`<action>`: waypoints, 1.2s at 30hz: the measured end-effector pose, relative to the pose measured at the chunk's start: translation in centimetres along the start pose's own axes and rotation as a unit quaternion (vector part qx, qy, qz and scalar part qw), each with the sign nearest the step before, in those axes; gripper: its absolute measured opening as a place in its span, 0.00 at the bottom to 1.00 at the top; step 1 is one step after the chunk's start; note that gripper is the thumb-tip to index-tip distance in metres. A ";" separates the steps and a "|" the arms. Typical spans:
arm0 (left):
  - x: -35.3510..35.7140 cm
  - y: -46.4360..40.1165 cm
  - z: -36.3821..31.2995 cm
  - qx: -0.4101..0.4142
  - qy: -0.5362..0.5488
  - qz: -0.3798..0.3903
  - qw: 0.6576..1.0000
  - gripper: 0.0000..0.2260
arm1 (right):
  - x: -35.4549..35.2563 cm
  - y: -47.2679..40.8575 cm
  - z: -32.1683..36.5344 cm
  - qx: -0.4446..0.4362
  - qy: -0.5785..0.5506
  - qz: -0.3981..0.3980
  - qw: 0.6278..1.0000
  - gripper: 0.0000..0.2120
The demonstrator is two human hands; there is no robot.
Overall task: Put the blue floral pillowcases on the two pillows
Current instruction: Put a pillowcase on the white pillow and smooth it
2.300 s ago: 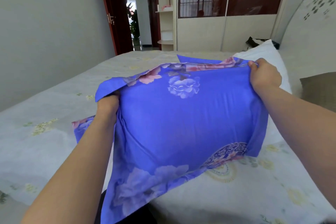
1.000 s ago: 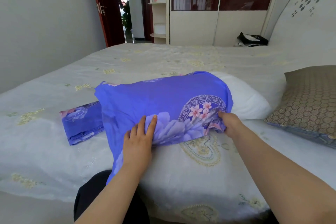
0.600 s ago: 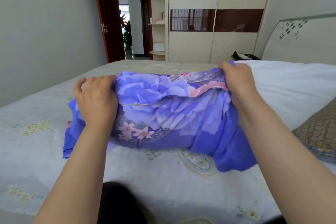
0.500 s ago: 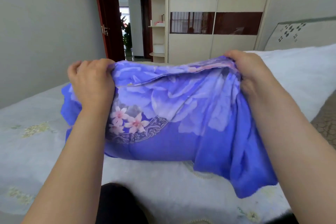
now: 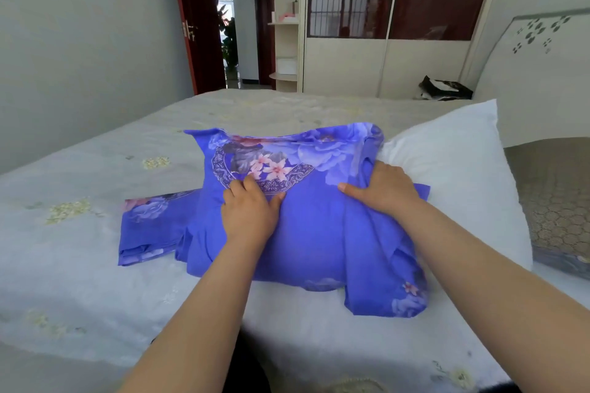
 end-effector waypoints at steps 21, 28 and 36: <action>-4.0 0.8 -11.8 0.218 0.197 0.074 0.953 0.07 | -1.1 1.4 2.7 0.000 0.093 0.218 0.971 0.20; 2.0 1.7 -5.5 0.117 -0.074 0.101 0.985 0.17 | 1.8 4.1 -6.0 0.108 0.008 0.015 0.994 0.23; -0.5 4.3 -4.4 0.148 -0.061 0.141 0.977 0.10 | 0.4 5.2 -4.3 0.069 -0.054 -0.111 0.990 0.22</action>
Point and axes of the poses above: each hand's wrist, its own y-axis away from the middle knuckle, its own x-axis out of the palm, z = x × y, the point moved 9 cm from there along -y, towards the middle knuckle, and after that the axes turned 11 degrees about -y, right-handed, at the moved point
